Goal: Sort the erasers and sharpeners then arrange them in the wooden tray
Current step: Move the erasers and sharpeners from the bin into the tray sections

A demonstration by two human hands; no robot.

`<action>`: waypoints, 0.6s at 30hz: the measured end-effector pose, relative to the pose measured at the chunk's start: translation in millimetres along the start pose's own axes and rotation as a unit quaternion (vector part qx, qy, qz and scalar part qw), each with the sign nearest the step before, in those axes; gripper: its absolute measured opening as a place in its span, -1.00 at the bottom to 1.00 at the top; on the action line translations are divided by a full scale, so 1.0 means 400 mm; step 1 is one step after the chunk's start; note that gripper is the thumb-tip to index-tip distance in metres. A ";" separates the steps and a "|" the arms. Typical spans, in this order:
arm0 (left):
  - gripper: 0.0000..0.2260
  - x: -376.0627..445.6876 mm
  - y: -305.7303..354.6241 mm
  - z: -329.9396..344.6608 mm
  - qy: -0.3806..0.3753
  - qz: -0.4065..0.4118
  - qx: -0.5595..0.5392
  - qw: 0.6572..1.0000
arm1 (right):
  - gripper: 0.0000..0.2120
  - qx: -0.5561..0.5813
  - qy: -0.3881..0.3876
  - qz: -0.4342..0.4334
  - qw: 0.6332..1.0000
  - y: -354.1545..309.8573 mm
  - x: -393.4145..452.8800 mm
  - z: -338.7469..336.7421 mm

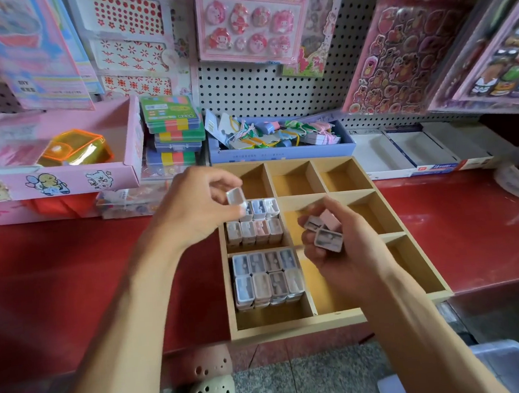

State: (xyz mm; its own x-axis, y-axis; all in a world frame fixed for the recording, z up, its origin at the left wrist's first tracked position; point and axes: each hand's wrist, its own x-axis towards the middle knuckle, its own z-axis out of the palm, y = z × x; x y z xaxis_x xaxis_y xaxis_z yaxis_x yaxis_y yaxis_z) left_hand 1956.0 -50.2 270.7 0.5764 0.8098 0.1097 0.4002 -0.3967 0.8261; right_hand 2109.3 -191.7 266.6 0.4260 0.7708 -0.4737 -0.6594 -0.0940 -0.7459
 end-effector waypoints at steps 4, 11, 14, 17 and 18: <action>-0.67 0.010 -0.033 0.002 0.012 -0.041 0.086 0.995 | -0.70 0.042 0.037 0.016 0.998 0.000 0.007 -0.021; -0.65 0.034 -0.045 0.034 -0.023 -0.051 0.120 0.991 | -0.72 0.055 0.038 0.034 0.997 0.001 0.007 -0.031; -0.62 0.035 -0.045 0.044 -0.024 -0.036 0.145 0.988 | -0.72 0.034 0.046 0.033 0.998 0.002 0.003 -0.038; -0.60 0.037 -0.047 0.049 -0.024 -0.029 0.162 0.986 | -0.72 0.022 0.046 0.029 0.998 0.002 0.000 -0.045; -0.59 0.036 -0.045 0.048 -0.027 -0.030 0.166 0.985 | -0.72 0.019 0.046 0.028 0.998 0.002 -0.001 -0.046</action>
State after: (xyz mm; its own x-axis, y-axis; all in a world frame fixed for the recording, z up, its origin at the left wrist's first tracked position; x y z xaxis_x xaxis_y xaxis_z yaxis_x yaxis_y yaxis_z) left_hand 1970.6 -39.6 246.6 0.5789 0.8149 0.0290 0.6401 -0.4762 0.6029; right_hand 2120.0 -203.7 257.7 0.4425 0.7033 -0.5564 -0.7054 -0.1101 -0.7002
